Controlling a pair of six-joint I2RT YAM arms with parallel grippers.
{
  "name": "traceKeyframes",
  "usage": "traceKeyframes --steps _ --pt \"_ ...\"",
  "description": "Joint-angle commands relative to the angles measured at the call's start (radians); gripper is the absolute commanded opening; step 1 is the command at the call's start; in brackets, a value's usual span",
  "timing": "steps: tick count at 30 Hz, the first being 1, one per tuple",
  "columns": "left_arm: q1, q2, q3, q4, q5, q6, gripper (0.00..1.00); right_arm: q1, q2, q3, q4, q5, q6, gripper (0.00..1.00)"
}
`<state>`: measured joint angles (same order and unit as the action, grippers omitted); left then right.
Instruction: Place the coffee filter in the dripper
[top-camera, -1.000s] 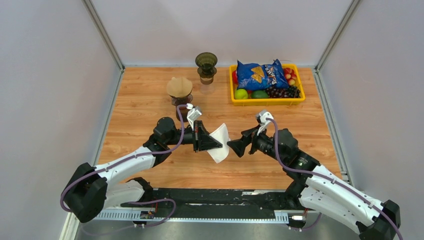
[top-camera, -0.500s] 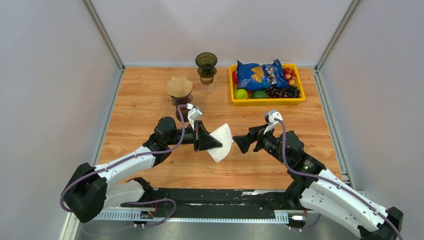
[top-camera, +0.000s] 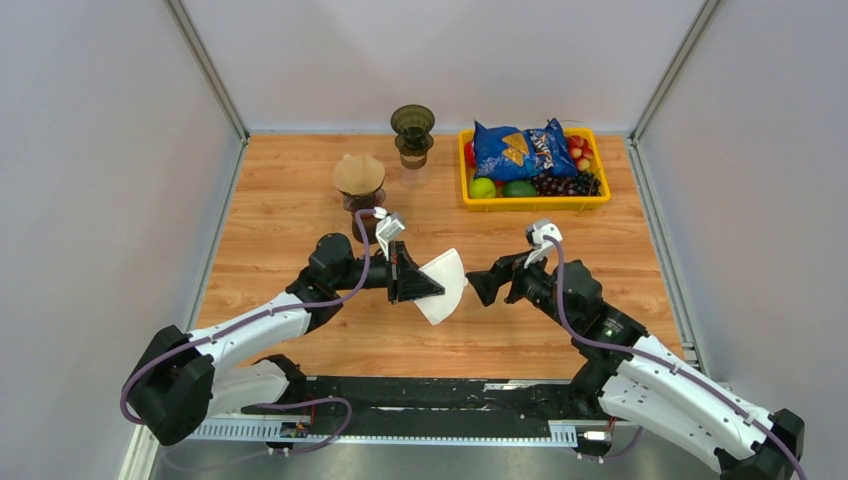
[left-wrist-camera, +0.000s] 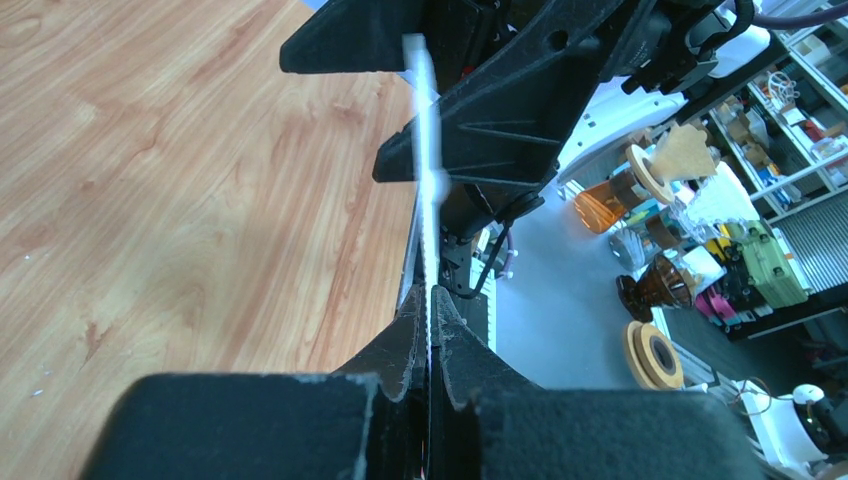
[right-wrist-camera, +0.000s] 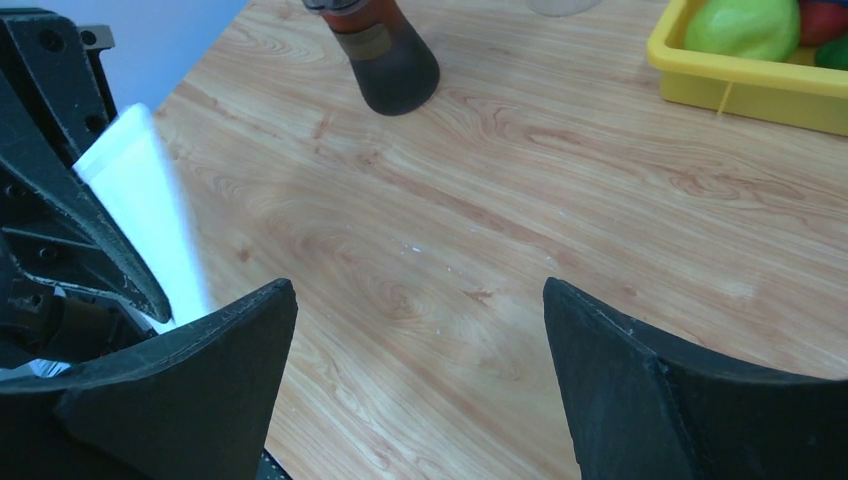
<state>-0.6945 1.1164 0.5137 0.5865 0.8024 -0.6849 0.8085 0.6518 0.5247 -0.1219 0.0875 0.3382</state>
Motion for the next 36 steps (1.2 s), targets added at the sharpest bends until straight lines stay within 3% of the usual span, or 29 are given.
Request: traceKeyframes --steps 1,5,11,26,36 --pt "-0.005 -0.008 0.039 0.008 0.006 0.025 0.00 0.001 -0.039 0.043 0.006 0.078 -0.006 0.96" --pt "-0.005 -0.011 0.039 0.001 -0.001 0.027 0.00 0.002 -0.053 0.044 0.005 0.031 -0.006 0.96" --pt "-0.005 -0.012 0.042 -0.009 -0.019 0.023 0.00 0.002 -0.028 0.061 0.006 -0.158 -0.014 0.96" --pt "-0.005 0.010 0.048 0.017 0.021 0.010 0.00 0.002 0.059 0.074 0.031 -0.225 -0.014 0.97" --pt "-0.008 0.027 0.024 0.183 0.179 -0.051 0.00 0.002 0.053 0.060 0.111 -0.273 -0.001 0.80"
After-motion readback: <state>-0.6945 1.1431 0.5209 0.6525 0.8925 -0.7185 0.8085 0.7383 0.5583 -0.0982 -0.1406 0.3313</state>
